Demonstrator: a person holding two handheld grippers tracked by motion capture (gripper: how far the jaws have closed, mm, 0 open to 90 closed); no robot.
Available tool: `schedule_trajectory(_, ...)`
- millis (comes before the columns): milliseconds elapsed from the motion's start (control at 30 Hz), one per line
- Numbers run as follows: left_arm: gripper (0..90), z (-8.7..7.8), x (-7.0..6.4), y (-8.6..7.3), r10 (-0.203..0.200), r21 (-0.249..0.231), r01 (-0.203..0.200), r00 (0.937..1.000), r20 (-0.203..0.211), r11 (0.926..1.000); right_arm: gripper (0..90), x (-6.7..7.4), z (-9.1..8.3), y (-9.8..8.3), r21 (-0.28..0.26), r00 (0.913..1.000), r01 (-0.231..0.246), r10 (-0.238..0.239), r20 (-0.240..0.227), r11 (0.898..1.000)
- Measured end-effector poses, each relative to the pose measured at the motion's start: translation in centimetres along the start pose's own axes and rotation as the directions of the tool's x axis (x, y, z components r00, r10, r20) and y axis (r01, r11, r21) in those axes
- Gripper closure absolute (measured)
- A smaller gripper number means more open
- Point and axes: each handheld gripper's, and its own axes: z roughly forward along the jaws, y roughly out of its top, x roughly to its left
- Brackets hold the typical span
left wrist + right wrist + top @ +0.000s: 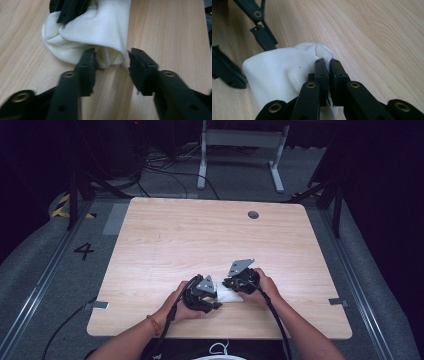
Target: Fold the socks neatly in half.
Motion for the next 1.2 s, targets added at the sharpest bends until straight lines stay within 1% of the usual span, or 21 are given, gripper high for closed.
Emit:
schedule_trajectory(67,74.3,0.0,0.2,0.0,0.004,-0.005,-0.004,0.9999,0.012,1.0000,86.4,0.0,-0.1,-0.1,0.004,0.9999,-0.007,0.007,0.010,1.000)
schedule_trajectory(133,85.7,-0.1,0.5,-0.1,0.018,0.007,-0.018,0.9995,0.026,0.9998,86.4,-0.1,-0.2,-0.2,0.008,0.9996,-0.016,0.015,0.022,1.000)
schedule_trajectory(233,87.3,-0.1,0.8,-0.1,0.014,0.003,-0.014,0.9990,0.043,0.9999,86.4,-0.3,-0.3,-0.4,0.005,0.9992,-0.033,0.032,0.025,0.999)
schedule_trajectory(333,86.7,-0.1,0.7,0.1,0.043,0.011,-0.043,0.9982,0.043,0.9990,86.4,-0.3,-0.3,-0.3,0.007,0.9986,-0.040,0.039,0.035,0.999)
schedule_trajectory(367,81.3,0.0,0.7,0.1,0.045,0.008,-0.045,0.9986,0.029,0.9990,86.4,-0.3,-0.3,-0.3,0.008,0.9986,-0.037,0.037,0.039,0.999)
schedule_trajectory(400,71.9,0.0,0.6,0.1,0.032,0.004,-0.032,0.9995,0.005,0.9995,86.4,-0.3,-0.3,-0.3,0.008,0.9984,-0.038,0.038,0.042,0.999)
schedule_trajectory(433,61.7,0.0,0.6,0.1,0.026,0.008,-0.026,0.9996,-0.006,0.9996,86.4,-0.3,-0.3,-0.3,0.009,0.9982,-0.044,0.043,0.042,0.999)
schedule_trajectory(500,58.9,-0.2,0.4,0.1,0.028,-0.015,-0.028,0.9995,0.017,0.9995,86.3,-0.4,-0.4,-0.4,0.007,0.9982,-0.037,0.037,0.047,0.999)
schedule_trajectory(567,51.7,-0.1,0.2,0.3,0.009,-0.027,-0.009,0.9998,0.015,0.9996,86.3,-0.6,-0.5,-0.4,0.005,0.9975,-0.046,0.046,0.054,0.999)
schedule_trajectory(600,47.7,0.0,0.1,0.5,0.002,-0.025,-0.002,0.9999,0.011,0.9997,86.3,-0.7,-0.5,-0.5,0.003,0.9972,-0.056,0.056,0.051,0.998)
schedule_trajectory(667,41.3,0.5,0.1,1.0,-0.006,-0.020,0.005,0.9992,-0.039,0.9998,86.3,-0.7,-0.4,-0.5,0.001,0.9969,-0.063,0.063,0.048,0.998)
schedule_trajectory(700,41.0,0.7,0.3,1.1,-0.021,-0.032,0.020,0.9995,-0.025,0.9993,86.3,-0.6,-0.4,-0.5,0.004,0.9967,-0.064,0.063,0.050,0.998)
schedule_trajectory(733,42.8,1.0,0.5,1.3,-0.022,-0.016,0.021,0.9991,-0.036,0.9996,86.3,-0.6,-0.4,-0.4,0.005,0.9967,-0.063,0.062,0.053,0.998)
schedule_trajectory(767,45.0,1.3,0.6,1.5,-0.025,-0.008,0.024,0.9979,-0.059,0.9997,86.2,-0.6,-0.4,-0.4,0.006,0.9966,-0.064,0.064,0.053,0.998)
schedule_trajectory(900,58.5,1.5,1.0,1.9,-0.023,-0.015,0.023,0.9978,-0.062,0.9996,84.8,-0.7,-0.6,-0.5,0.001,0.9946,-0.081,0.081,0.065,0.997)
schedule_trajectory(933,61.3,1.5,1.1,1.9,-0.016,-0.012,0.016,0.9981,-0.059,0.9998,83.5,-0.9,-0.7,-0.6,-0.007,0.9945,-0.087,0.087,0.058,0.996)
schedule_trajectory(967,64.1,1.4,1.2,1.9,-0.018,-0.012,0.018,0.9981,-0.058,0.9998,79.8,-1.0,-0.8,-0.6,-0.013,0.9942,-0.087,0.088,0.063,0.996)
schedule_trajectory(1000,69.4,1.4,1.5,1.9,-0.011,-0.003,0.011,0.9985,-0.054,0.9999,75.4,-1.1,-1.0,-0.7,-0.023,0.9926,-0.092,0.094,0.077,0.995)
schedule_trajectory(1033,72.1,1.4,1.6,1.8,-0.022,-0.011,0.021,0.9987,-0.046,0.9997,72.8,-1.2,-1.2,-0.7,-0.037,0.9915,-0.097,0.099,0.084,0.995)
schedule_trajectory(1133,76.5,1.3,2.0,1.7,-0.029,-0.012,0.029,0.9993,-0.025,0.9995,66.3,-1.5,-2.4,-0.5,-0.081,0.9892,-0.106,0.114,0.092,0.991)
schedule_trajectory(1200,77.3,1.3,2.2,1.7,-0.035,-0.011,0.035,0.9993,-0.011,0.9993,63.1,-1.6,-3.2,-0.4,-0.110,0.9873,-0.112,0.123,0.101,0.988)
